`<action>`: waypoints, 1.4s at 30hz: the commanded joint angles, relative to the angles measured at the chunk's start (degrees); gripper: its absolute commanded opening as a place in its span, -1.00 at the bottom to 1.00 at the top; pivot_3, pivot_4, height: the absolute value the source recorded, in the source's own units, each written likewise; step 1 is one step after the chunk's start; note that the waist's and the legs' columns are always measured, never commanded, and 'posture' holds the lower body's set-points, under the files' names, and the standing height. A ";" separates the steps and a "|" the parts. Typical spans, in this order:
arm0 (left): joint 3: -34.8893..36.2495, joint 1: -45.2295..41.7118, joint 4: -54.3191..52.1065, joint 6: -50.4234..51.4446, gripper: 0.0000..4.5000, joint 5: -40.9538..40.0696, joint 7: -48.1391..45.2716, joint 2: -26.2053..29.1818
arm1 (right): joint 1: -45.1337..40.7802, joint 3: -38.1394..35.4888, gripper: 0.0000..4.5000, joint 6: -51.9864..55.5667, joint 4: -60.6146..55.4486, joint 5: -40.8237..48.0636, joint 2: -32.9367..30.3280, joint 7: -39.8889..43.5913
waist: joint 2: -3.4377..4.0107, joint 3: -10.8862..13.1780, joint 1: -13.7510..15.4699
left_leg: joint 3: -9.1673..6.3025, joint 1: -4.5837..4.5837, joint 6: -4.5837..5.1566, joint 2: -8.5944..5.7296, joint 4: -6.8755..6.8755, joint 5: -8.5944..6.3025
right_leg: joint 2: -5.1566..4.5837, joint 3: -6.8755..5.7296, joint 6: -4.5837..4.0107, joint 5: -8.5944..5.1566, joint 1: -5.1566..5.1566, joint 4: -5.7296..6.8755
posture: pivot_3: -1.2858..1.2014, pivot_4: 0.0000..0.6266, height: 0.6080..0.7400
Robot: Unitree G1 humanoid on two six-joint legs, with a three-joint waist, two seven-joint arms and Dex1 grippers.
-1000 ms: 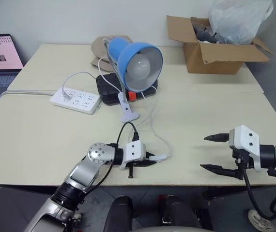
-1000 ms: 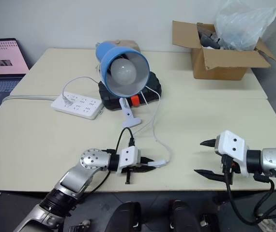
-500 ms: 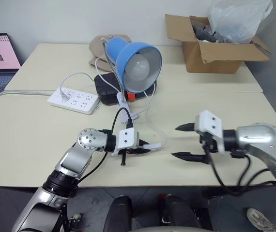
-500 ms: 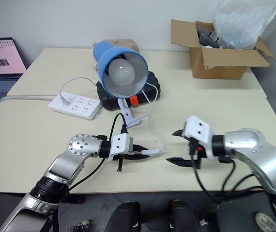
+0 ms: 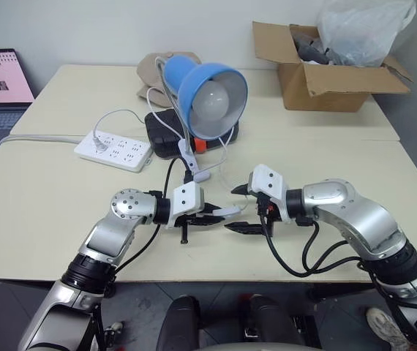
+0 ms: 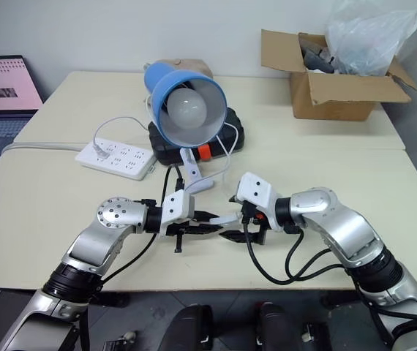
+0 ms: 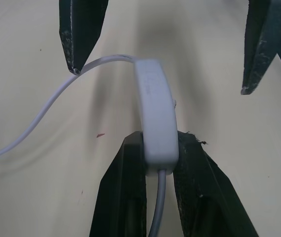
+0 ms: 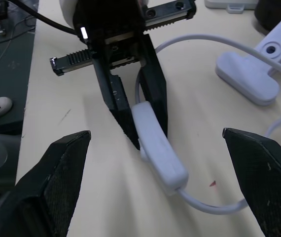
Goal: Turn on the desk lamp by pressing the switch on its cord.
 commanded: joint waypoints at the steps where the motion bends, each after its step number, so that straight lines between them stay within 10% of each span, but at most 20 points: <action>1: 1.59 -1.06 -1.27 0.42 -0.82 -1.21 -0.30 0.37 | -1.04 0.50 1.00 -1.84 0.24 -1.45 0.63 1.09 | 0.00 0.00 0.00 | 0.00 0.00 0.00 0.00 0.00 0.00 | 0.00 0.00 0.00 0.00 0.00 0.00 | 0.03 -0.52 1.00; 16: 1.54 -1.44 -1.95 1.36 -0.82 -1.76 -0.61 0.74 | -1.36 1.95 1.00 -6.21 4.98 -6.16 2.16 3.85 | 0.00 0.00 0.00 | 0.00 0.01 0.00 0.00 0.00 0.00 | 0.00 0.00 0.00 0.00 -0.01 0.03 | 0.03 -0.52 1.00; 31: 1.59 -1.85 -1.77 0.70 -0.82 -1.23 -0.31 0.35 | -1.89 2.34 -0.60 -9.28 7.36 -9.38 1.85 6.76 | 0.00 0.00 0.01 | 0.01 0.01 0.00 0.00 0.00 0.00 | 0.01 -0.01 0.00 0.00 -0.01 0.03 | 0.03 -0.52 1.00; 42: 1.79 -2.09 -1.61 -0.09 -0.82 -0.84 -0.90 0.15 | -2.09 1.32 -0.67 -10.14 7.71 -9.26 3.08 9.16 | 0.00 0.00 0.01 | 0.02 0.01 0.00 0.01 0.00 0.00 | 0.01 0.00 0.00 0.00 -0.01 0.03 | 0.03 -0.52 1.00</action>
